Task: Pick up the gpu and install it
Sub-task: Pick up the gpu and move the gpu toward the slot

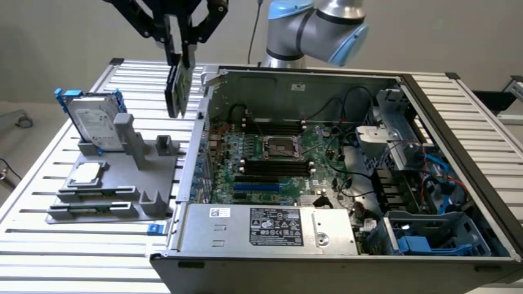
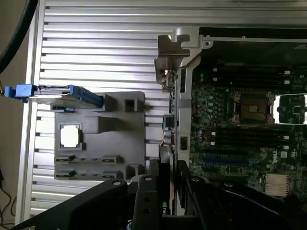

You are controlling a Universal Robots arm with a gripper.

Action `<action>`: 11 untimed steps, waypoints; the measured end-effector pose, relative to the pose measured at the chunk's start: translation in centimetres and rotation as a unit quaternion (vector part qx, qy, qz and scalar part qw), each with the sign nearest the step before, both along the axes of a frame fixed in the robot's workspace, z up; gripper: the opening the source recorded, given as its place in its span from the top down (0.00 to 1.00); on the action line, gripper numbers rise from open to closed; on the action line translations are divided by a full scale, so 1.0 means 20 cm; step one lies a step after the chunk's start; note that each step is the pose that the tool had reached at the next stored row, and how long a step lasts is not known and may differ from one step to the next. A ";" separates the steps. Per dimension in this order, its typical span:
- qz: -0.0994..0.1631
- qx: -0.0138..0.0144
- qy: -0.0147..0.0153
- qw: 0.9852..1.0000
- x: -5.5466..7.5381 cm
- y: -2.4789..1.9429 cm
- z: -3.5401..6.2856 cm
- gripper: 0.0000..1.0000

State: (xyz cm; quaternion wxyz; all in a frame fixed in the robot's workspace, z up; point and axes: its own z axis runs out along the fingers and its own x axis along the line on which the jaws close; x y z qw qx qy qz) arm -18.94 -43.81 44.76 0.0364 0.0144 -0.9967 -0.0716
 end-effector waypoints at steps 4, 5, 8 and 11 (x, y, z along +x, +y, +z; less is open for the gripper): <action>0.000 0.004 0.000 1.000 0.09 0.000 0.000 0.74; 0.000 0.004 0.000 1.000 0.11 0.000 0.000 0.74; 0.000 0.005 0.000 1.000 0.18 0.000 0.000 0.74; 0.000 0.005 0.000 1.000 0.25 0.000 -0.002 0.74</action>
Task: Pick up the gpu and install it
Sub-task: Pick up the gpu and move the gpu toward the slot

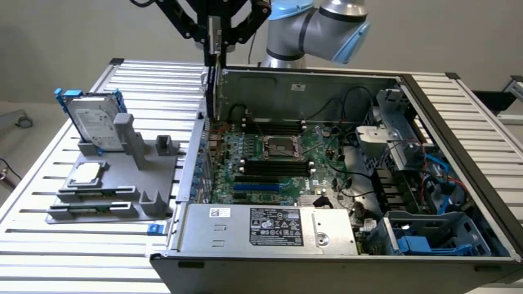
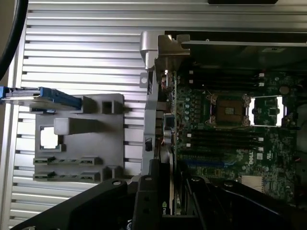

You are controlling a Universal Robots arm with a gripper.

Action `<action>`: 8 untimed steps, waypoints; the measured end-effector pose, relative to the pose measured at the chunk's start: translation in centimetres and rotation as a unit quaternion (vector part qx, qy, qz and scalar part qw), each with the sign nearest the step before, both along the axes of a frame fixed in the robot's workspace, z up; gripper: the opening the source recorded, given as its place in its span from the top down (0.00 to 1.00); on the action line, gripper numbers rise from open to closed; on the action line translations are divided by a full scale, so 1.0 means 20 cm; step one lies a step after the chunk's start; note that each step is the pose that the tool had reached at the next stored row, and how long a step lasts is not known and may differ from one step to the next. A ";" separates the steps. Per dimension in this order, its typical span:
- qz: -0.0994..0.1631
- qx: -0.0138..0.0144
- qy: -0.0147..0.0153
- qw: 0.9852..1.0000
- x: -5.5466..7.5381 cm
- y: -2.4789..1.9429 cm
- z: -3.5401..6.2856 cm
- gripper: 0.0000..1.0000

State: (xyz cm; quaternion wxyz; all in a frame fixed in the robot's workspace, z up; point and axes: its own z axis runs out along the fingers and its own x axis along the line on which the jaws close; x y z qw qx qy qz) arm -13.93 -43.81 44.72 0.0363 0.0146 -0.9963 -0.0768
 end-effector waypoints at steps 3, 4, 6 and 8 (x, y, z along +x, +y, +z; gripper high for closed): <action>0.000 0.000 0.000 1.000 0.07 0.000 -0.013 0.74; 0.000 0.000 0.000 1.000 0.09 0.000 -0.019 0.74; 0.000 0.000 0.000 1.000 0.14 0.000 -0.033 0.74; 0.000 0.000 0.000 1.000 0.18 0.000 -0.046 0.74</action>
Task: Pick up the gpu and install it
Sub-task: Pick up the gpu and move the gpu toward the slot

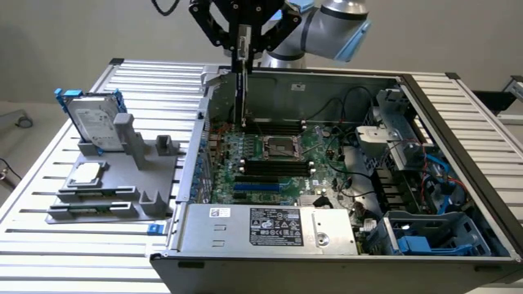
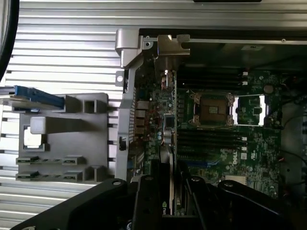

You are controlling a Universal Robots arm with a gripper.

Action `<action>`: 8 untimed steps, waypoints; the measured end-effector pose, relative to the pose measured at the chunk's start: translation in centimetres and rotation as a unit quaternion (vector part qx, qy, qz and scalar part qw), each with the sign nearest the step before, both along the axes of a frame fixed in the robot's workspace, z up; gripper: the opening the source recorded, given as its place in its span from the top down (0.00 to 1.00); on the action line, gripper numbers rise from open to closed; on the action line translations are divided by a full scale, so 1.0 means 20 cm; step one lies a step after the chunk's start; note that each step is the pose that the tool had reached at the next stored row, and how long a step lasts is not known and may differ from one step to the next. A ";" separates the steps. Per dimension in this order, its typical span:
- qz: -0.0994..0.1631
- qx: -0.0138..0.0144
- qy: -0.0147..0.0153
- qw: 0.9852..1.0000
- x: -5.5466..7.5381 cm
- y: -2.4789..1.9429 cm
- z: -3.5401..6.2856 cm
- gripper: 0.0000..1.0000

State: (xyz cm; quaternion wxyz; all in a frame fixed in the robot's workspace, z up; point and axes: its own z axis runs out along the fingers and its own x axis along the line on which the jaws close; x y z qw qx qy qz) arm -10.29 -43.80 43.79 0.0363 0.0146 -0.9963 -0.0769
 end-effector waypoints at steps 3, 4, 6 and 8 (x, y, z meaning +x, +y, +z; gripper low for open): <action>0.000 0.000 0.000 1.000 0.07 0.000 -0.020 0.74; 0.000 0.000 0.000 1.000 0.09 0.000 -0.026 0.74; 0.000 0.000 0.000 1.000 0.13 0.000 -0.039 0.74; 0.000 0.000 0.000 1.000 0.18 0.000 -0.053 0.74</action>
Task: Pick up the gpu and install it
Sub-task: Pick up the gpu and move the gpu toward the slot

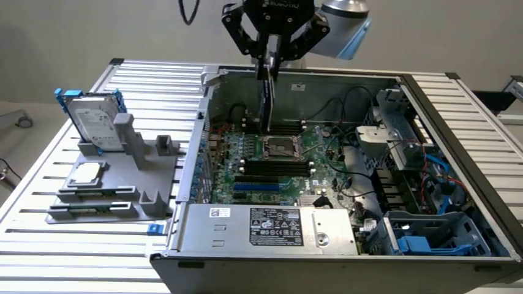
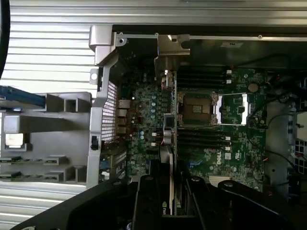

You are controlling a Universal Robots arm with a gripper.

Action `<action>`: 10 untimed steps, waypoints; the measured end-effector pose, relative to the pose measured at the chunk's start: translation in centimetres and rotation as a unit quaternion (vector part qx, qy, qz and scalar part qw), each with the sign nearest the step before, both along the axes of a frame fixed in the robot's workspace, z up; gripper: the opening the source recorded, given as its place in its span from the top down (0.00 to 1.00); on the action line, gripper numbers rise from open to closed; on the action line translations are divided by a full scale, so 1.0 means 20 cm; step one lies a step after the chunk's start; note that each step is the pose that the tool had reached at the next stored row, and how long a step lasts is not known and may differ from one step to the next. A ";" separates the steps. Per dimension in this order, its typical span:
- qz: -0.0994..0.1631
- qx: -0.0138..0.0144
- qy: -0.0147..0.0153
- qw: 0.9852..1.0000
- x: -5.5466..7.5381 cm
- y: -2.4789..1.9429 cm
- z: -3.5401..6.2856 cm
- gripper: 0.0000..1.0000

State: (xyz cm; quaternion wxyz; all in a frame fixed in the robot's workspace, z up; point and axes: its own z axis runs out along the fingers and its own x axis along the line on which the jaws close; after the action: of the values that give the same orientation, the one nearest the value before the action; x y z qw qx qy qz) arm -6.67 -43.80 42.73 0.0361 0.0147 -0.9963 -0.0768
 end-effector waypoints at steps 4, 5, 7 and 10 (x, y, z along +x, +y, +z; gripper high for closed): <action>0.000 0.000 0.000 1.000 0.09 0.001 -0.034 0.74; 0.000 0.000 0.000 1.000 0.11 0.002 -0.042 0.74; -0.002 0.000 0.000 1.000 0.14 0.002 -0.059 0.74; -0.011 0.000 0.000 1.000 0.17 0.002 -0.086 0.74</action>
State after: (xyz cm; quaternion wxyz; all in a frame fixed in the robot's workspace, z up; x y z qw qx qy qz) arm -3.30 -43.75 41.00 0.0352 0.0034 -0.9964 -0.0774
